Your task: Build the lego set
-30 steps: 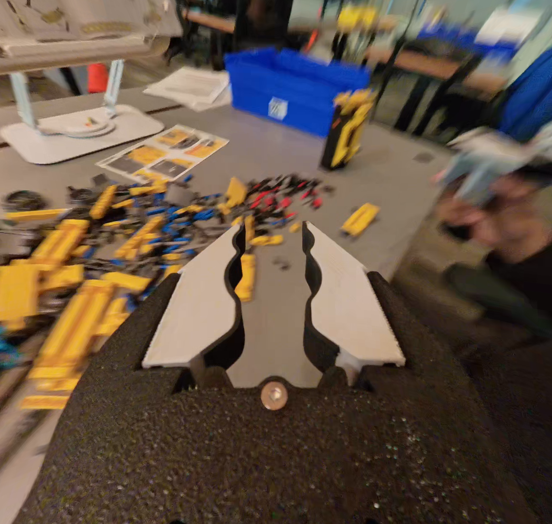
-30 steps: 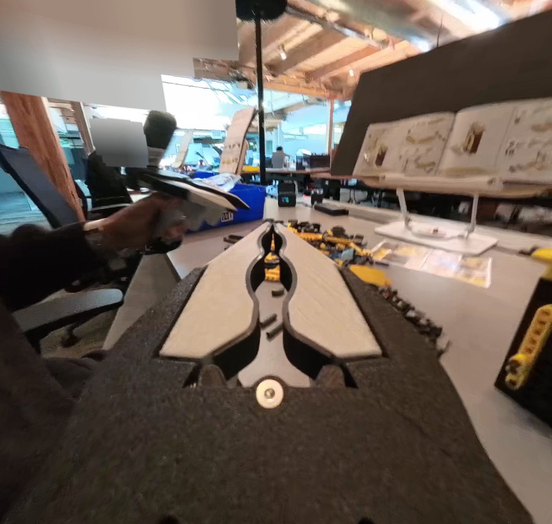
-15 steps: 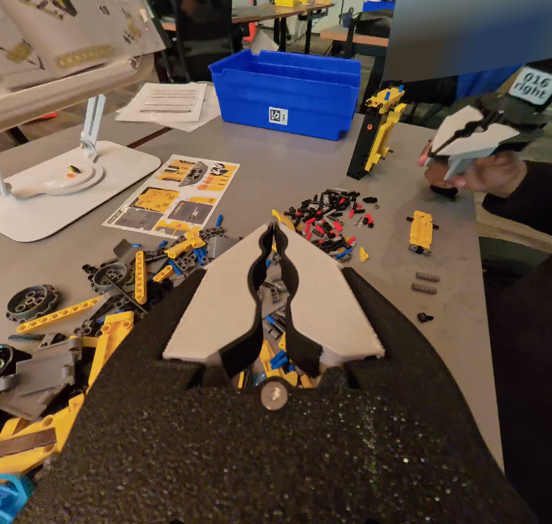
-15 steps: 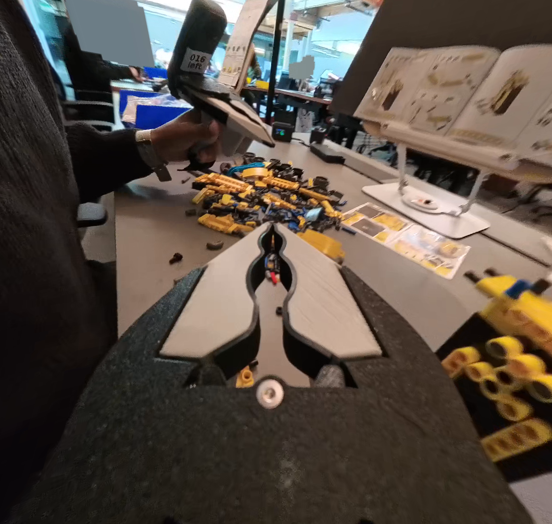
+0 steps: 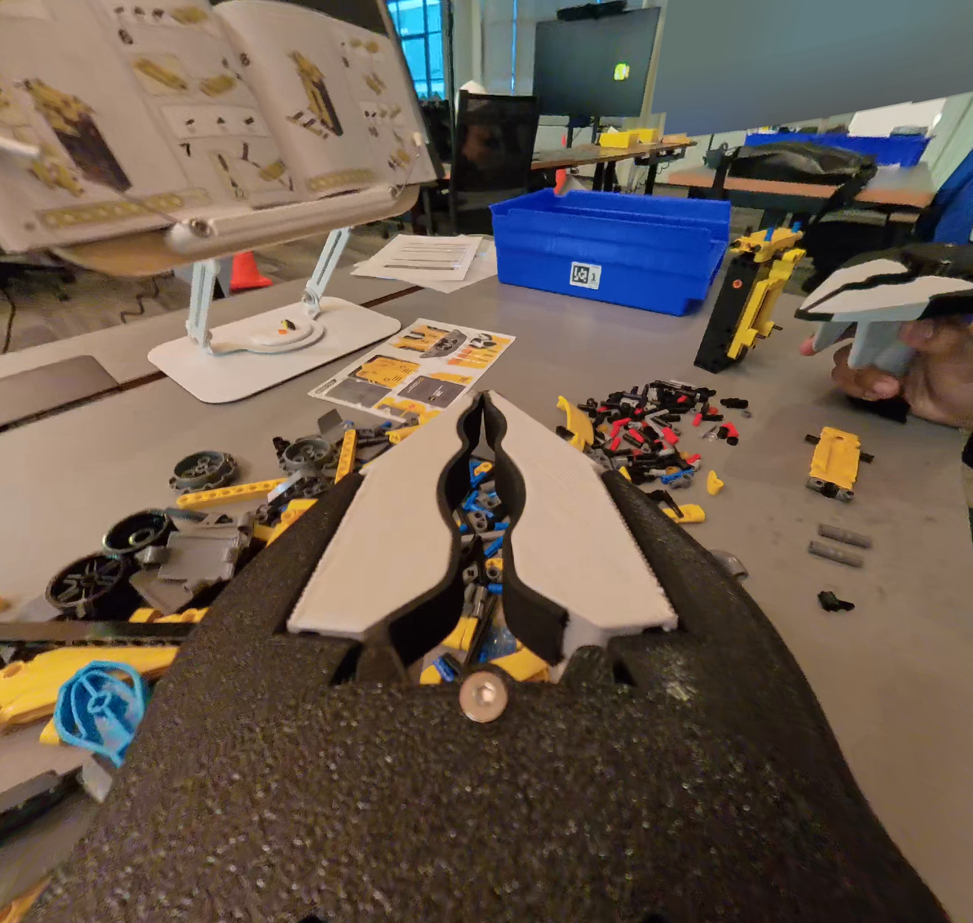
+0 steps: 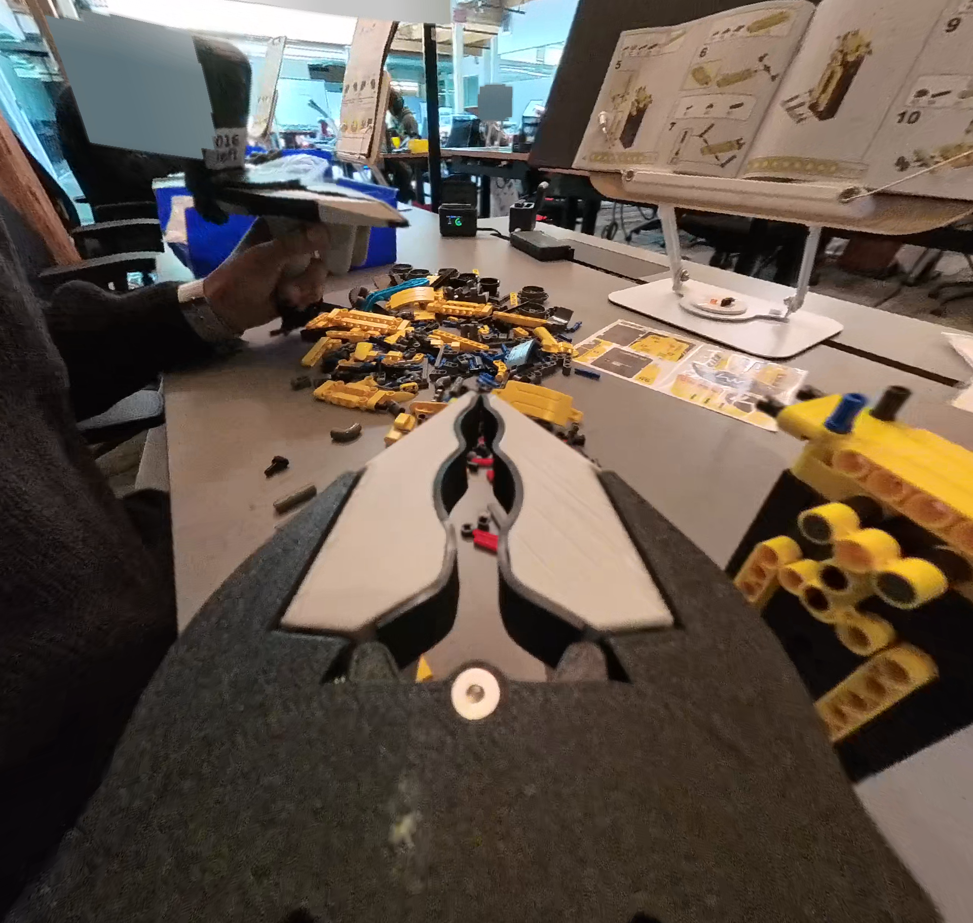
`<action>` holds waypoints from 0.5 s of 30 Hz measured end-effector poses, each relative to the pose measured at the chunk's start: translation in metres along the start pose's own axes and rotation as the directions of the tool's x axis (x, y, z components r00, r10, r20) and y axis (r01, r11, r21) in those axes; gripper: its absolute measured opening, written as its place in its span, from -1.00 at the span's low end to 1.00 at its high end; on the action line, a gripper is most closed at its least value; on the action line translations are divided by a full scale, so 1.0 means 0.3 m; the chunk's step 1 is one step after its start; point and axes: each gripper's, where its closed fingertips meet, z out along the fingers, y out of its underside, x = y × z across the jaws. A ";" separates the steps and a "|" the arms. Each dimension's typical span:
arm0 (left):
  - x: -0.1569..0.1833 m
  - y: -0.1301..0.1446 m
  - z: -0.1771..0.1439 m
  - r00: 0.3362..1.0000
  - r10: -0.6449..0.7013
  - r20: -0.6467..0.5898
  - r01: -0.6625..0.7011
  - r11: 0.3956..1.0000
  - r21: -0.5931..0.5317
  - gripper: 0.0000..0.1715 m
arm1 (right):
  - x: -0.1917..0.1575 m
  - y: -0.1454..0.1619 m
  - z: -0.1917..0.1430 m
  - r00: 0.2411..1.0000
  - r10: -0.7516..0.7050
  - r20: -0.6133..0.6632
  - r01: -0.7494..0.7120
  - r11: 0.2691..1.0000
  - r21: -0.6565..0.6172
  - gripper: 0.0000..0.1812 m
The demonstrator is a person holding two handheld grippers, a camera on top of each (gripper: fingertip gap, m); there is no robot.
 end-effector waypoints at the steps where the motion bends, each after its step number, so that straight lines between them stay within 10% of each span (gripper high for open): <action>1: -0.010 0.011 -0.004 1.000 -0.023 -0.004 0.023 1.000 -0.010 -1.00 | 0.015 -0.002 -0.001 1.000 0.010 -0.021 -0.010 1.000 0.006 -1.00; 7: -0.019 -0.003 -0.025 0.995 -0.095 -0.044 0.096 0.995 0.034 -1.00 | 0.129 -0.002 -0.050 0.928 0.061 -0.369 -0.054 0.998 0.029 -0.89; 15: -0.032 -0.052 -0.035 0.989 -0.126 -0.081 0.134 0.985 0.106 -1.00 | -0.034 0.028 0.022 0.983 -0.075 -0.168 0.062 0.995 -0.078 -0.88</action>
